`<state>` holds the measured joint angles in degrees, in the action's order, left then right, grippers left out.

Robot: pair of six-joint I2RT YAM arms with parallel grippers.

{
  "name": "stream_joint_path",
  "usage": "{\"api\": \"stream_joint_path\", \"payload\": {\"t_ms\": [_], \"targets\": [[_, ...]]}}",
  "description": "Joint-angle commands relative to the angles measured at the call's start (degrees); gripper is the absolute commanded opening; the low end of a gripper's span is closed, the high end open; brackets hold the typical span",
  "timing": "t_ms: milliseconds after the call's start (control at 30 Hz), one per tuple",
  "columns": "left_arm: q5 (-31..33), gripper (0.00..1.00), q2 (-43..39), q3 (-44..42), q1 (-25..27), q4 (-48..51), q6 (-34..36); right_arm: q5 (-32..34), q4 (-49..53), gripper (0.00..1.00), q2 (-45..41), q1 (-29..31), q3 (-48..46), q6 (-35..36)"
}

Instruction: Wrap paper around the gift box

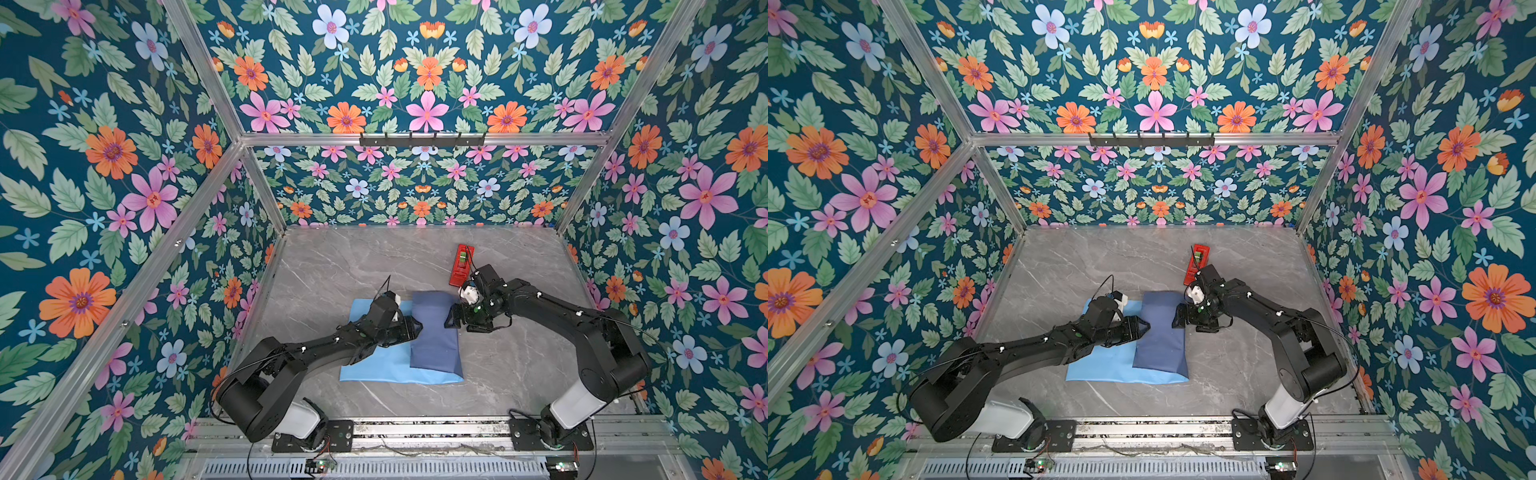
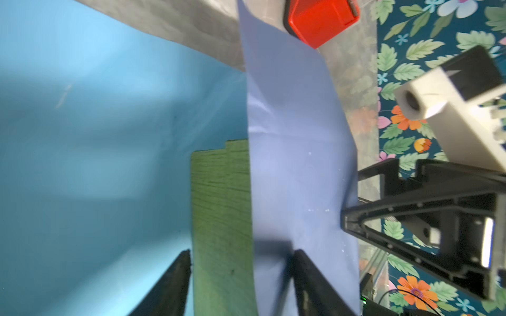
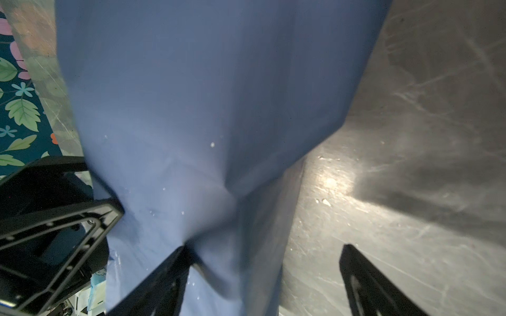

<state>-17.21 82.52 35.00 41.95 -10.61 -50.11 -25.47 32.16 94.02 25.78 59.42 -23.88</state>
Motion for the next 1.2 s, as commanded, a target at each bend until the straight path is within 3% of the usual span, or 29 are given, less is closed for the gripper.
{"api": "stream_joint_path", "payload": {"t_ms": [0,200,433,567,900,1167], "targets": [[-2.2,0.75,-0.1,1.4,0.0,1.3,-0.4,3.4,2.4,0.86,0.5,0.6,-0.4,0.6],[-6.8,0.76,3.0,3.2,0.2,1.0,-0.7,3.3,1.4,0.86,3.5,1.7,0.2,0.1],[-5.2,0.54,4.6,2.1,0.4,3.6,0.1,3.3,1.7,0.86,4.7,2.2,2.1,0.4],[-3.4,0.47,4.2,0.4,0.4,4.6,0.0,4.7,3.4,0.86,2.8,2.3,3.3,0.9],[-2.3,0.42,4.4,-0.7,0.4,3.5,-0.9,10.6,6.1,0.73,1.7,7.9,6.8,-3.0],[-2.6,0.39,3.7,-0.9,0.4,2.8,-1.3,12.6,7.4,0.68,2.9,9.7,9.1,-3.6]]}}
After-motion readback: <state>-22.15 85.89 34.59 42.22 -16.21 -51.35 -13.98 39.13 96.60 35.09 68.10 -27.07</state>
